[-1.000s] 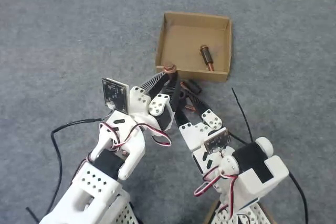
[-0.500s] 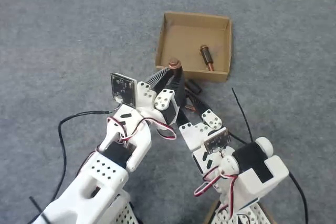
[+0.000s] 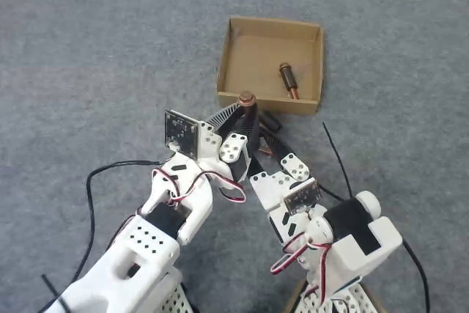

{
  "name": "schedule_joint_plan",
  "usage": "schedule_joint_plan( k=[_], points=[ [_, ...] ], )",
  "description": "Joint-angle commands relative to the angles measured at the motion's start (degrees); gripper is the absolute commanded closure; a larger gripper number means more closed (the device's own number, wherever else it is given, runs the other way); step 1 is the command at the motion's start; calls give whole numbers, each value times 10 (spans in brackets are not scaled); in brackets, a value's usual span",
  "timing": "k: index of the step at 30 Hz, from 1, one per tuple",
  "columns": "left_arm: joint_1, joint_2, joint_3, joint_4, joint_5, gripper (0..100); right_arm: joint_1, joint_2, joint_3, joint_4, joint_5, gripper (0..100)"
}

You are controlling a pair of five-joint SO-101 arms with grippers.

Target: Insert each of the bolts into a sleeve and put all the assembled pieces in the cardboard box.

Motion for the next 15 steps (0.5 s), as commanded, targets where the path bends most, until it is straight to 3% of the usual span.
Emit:
schedule_joint_plan(
  k=[1, 15],
  points=[
    [1, -3, 7, -13, -11, 989, 1, -7, 11, 0, 3, 991],
    [2, -3, 37, -16, -10, 989, 17, -7, 7, -1, 3, 991]
  ],
)
